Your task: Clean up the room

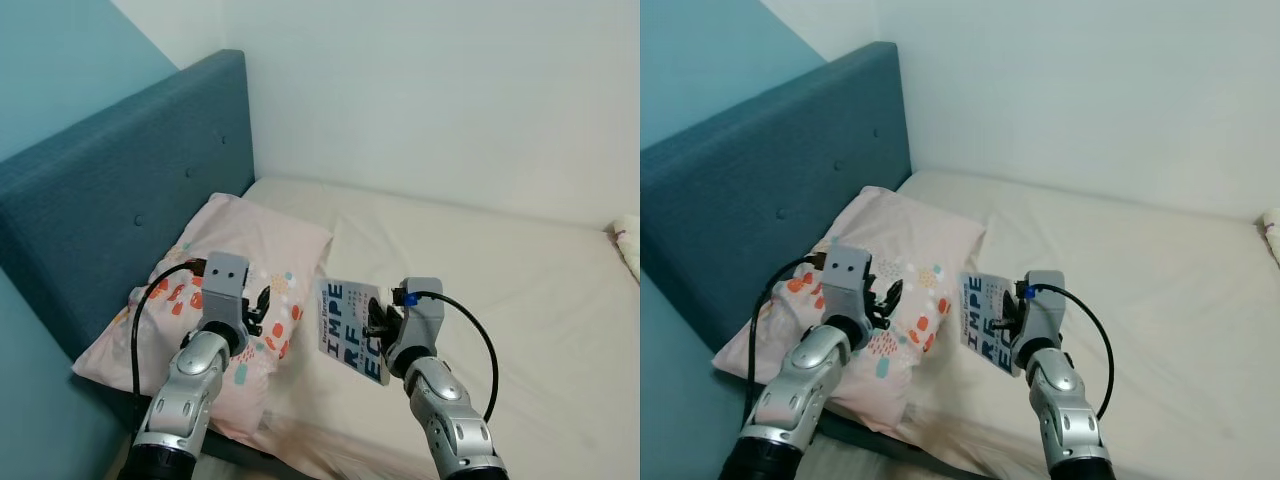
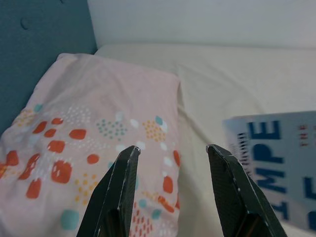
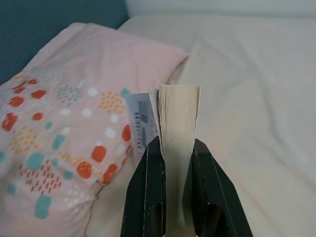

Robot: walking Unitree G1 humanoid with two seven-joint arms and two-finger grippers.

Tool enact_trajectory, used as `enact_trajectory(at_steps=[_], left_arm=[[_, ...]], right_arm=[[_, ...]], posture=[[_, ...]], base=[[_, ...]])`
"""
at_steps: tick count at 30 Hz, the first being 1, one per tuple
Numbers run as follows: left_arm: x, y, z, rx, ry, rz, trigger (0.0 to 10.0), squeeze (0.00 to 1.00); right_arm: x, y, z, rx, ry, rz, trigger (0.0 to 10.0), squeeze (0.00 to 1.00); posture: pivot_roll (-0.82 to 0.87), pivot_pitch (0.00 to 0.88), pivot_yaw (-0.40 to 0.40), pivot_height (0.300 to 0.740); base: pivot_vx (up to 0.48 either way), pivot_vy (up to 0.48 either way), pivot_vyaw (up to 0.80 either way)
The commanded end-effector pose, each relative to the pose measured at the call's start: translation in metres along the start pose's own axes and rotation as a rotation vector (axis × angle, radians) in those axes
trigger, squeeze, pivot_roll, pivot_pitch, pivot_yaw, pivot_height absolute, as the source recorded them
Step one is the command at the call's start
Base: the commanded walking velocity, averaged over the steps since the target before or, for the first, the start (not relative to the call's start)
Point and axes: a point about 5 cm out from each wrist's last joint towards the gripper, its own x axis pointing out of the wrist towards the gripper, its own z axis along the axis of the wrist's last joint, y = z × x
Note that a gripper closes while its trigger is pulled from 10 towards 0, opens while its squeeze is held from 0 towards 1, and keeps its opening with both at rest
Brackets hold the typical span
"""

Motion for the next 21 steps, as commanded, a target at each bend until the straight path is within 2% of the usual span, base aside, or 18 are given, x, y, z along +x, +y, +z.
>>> enact_trajectory(at_steps=[1,13,21], left_arm=[[-0.004,0.004,-0.008,0.017,0.02,0.006,10.0,0.0],[-0.017,0.014,-0.019,0.021,0.052,0.032,10.0,0.0],[-0.022,0.014,-0.02,0.024,0.058,0.033,10.0,0.0]], right_arm=[[0.002,-0.005,0.012,0.022,-0.043,-0.014,10.0,0.0],[-0.001,-0.009,0.015,0.006,-0.044,0.005,10.0,0.0],[-0.003,-0.01,0.013,0.019,-0.037,0.009,10.0,0.0]], posture=[[-0.04,0.0,-0.042,0.731],[-0.04,0.017,-0.059,0.693],[-0.04,0.021,-0.058,0.669]], base=[[0.0,0.0,0.0],[0.0,0.0,0.0],[0.0,0.0,0.0]])
